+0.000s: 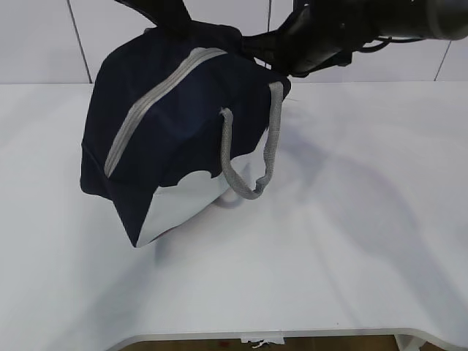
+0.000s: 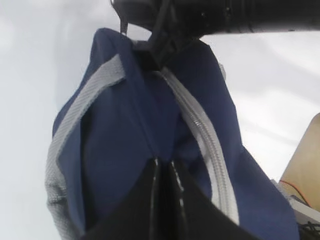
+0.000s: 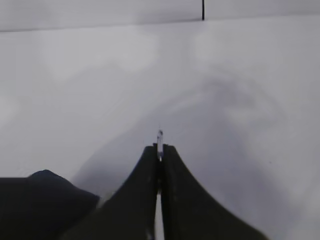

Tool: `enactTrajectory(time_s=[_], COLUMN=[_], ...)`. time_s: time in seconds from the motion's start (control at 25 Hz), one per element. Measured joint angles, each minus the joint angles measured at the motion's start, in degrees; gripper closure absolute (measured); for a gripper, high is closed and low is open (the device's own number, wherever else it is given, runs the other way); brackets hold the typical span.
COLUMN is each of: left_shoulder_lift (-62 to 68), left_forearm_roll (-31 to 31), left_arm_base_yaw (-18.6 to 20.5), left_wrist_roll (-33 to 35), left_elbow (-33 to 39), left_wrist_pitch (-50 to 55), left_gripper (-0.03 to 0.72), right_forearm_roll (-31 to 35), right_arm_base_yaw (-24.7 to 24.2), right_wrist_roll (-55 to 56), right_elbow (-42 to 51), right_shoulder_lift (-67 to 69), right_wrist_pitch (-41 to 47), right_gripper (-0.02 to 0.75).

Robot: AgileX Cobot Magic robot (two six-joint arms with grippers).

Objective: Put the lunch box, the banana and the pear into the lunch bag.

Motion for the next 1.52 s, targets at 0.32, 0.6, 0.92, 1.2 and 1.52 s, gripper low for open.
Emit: enactTrajectory(time_s=[0.32, 0.6, 0.92, 1.2, 1.52], left_shoulder_lift=[2.0, 2.8, 2.8, 4.0, 8.2], left_forearm_roll=[0.5, 3.5, 4.2, 4.2, 7.3], left_arm_base_yaw=[0.0, 0.0, 0.0, 0.0, 0.1], left_wrist_roll=[0.0, -0.3, -5.0, -5.3, -5.5], left_elbow=[-0.6, -0.6, -0.7, -0.9, -0.9], left_wrist_pitch=[0.5, 0.3, -0.7, -0.7, -0.9], left_gripper=[0.69, 0.689, 0.321, 0.235, 0.285], right_forearm_roll=[12.0, 14.7, 16.6, 16.7, 17.2], right_arm_base_yaw=[-0.1, -0.1, -0.1, -0.1, -0.1], right_wrist_roll=[-5.9, -7.5, -9.3, -9.8, -10.6], right_elbow=[0.0, 0.0, 0.0, 0.0, 0.0], right_shoulder_lift=[0.5, 0.5, 0.5, 0.5, 0.5], right_wrist_pitch=[0.8, 0.9, 0.9, 0.9, 0.9], right_gripper=[0.737, 0.737, 0.737, 0.737, 0.737])
